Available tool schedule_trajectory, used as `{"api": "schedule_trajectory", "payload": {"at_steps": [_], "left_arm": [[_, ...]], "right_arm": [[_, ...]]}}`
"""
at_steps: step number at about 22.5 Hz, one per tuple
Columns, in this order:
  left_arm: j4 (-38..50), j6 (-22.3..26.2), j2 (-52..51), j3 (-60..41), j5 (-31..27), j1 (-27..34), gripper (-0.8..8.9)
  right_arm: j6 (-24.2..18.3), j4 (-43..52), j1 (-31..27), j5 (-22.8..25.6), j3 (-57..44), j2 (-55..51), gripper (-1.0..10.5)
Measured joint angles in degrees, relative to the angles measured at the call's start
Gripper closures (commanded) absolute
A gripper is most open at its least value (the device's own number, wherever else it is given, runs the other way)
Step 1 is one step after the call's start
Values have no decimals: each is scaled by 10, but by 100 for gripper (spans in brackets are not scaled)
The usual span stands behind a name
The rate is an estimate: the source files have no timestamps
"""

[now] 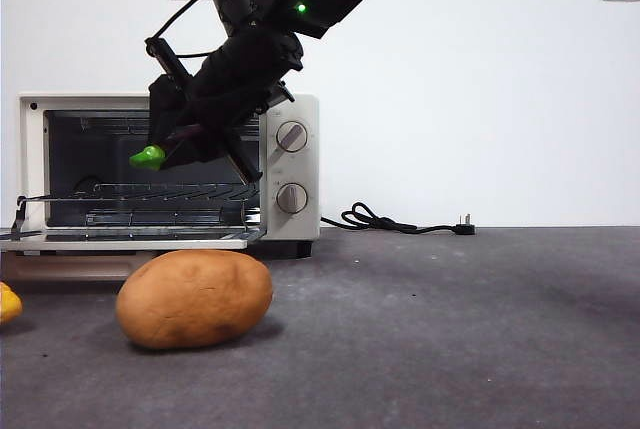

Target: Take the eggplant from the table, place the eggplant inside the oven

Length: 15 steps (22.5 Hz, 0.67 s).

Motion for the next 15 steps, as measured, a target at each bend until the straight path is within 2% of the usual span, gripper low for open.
{"api": "schedule_trajectory", "payload": {"at_steps": [2,6,8,15], "left_arm": [[-7,0,0,0,0,0,819],[-12,0,0,0,0,0,819],[-12,0,0,0,0,-3,819],[-13,0,0,0,0,-13,819]], "right_arm": [[4,3,1,11,0,0,932],[9,4,2,31,0,0,734],[10,4,2,36,0,0,688],[10,26,2,53,0,0,688]]}}
